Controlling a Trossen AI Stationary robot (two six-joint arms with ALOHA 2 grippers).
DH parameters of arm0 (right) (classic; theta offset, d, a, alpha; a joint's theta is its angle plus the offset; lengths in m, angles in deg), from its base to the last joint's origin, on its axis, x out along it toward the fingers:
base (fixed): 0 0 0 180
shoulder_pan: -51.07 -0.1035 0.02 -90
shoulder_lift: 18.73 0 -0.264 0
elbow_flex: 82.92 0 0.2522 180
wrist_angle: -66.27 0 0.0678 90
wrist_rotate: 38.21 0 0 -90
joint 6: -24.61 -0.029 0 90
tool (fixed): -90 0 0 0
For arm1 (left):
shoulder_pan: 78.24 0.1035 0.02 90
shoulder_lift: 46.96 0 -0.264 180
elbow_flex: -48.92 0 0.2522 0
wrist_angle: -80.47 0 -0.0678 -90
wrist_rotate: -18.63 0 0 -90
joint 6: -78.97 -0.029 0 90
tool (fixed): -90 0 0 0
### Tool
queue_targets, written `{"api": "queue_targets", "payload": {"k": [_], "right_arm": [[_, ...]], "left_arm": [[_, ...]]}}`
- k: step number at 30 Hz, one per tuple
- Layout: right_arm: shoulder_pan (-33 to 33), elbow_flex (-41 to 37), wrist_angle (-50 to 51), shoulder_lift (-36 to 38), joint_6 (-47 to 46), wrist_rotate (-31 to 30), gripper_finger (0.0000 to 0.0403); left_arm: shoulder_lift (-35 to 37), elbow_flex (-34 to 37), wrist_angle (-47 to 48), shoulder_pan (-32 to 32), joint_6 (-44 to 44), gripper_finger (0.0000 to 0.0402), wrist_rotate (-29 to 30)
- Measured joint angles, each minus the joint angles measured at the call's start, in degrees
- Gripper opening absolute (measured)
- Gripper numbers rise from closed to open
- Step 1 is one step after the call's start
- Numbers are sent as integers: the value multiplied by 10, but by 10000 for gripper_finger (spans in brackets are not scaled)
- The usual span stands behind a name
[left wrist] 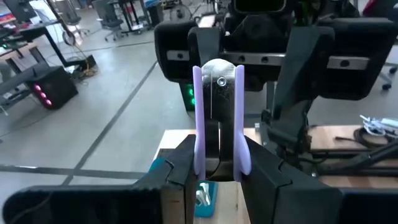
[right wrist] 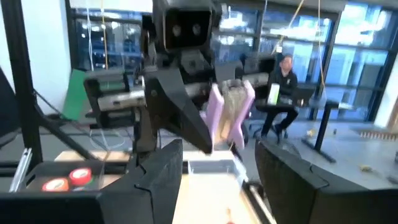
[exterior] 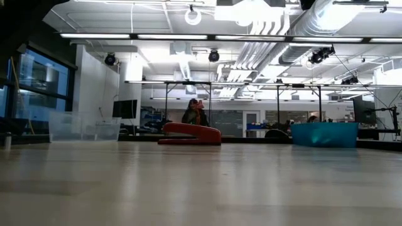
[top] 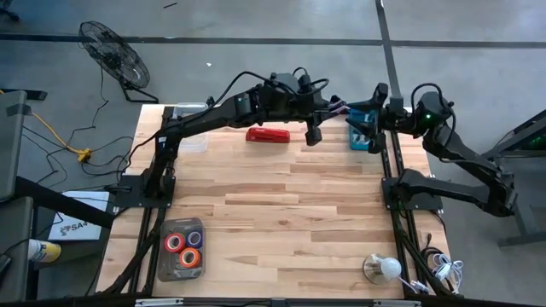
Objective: Pick and place Stapler, Stapler remover, tape
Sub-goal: Put the purple staple remover into the blue bin
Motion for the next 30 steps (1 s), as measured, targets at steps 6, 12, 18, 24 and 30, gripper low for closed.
{"api": "queue_targets", "payload": {"k": [6,12,18,24,30], "right_arm": [[0,0,-47,-11,-3,-3,193],[0,0,-64,-31,-20,-7,193],[-11,0,-95,-42,-25,10,193],[-35,0,-117,-47,-19,-6,193],[-38,0,-132,-68,-22,10,193]], "left_arm": [[0,0,-16,0,5,84,-13],[0,0,-15,0,15,84,-13],[-1,0,-15,0,17,84,-14],[-1,0,-15,0,17,84,-19],[-1,0,-16,0,31,84,-66]]}}
